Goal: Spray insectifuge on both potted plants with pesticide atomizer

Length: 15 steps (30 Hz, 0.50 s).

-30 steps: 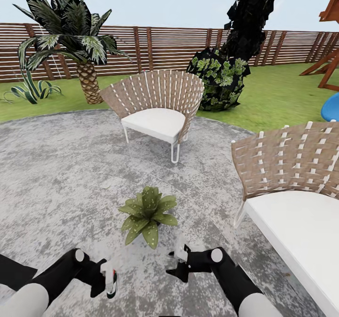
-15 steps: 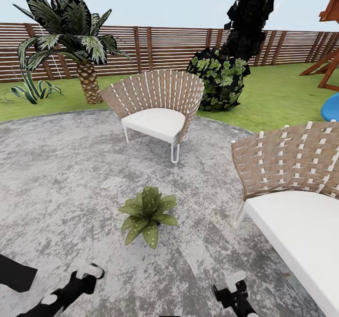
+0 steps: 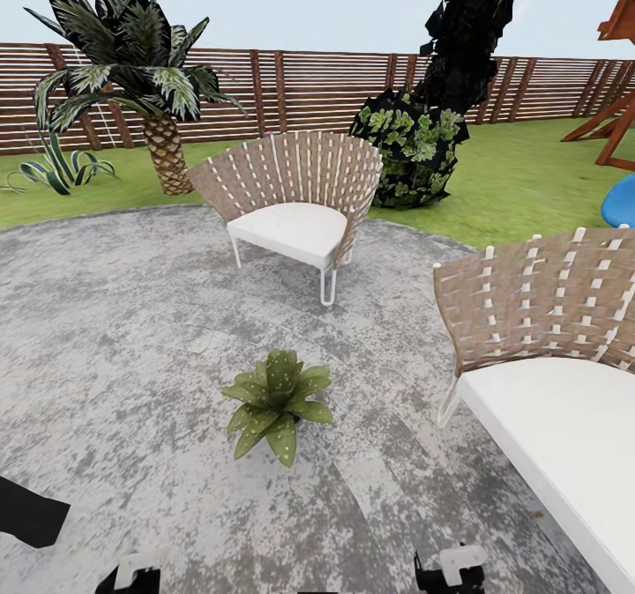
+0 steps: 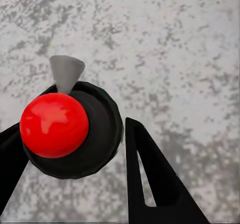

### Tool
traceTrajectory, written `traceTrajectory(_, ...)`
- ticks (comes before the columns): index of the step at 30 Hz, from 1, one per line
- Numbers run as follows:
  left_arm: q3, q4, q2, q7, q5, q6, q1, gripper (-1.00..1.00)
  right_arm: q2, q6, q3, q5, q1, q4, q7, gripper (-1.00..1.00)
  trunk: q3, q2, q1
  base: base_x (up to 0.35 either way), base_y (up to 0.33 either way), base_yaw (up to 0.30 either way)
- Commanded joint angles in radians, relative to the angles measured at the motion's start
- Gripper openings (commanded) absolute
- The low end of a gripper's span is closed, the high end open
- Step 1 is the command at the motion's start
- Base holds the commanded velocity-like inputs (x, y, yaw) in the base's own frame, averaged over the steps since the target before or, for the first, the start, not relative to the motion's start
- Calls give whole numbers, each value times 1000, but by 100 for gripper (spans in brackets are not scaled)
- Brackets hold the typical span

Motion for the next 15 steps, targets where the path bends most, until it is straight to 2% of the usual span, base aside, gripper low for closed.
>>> traceTrajectory(1,-9,0,0,7,2,-2,2,-100,1,1,8,6,0,1,-10,100,-1,0,0,0,0,0)
traceTrajectory(15,-10,1,-1,6,2,-2,4,-100,-1,1,8,8,1,2,-10,100,-1,0,0,0,0,0)
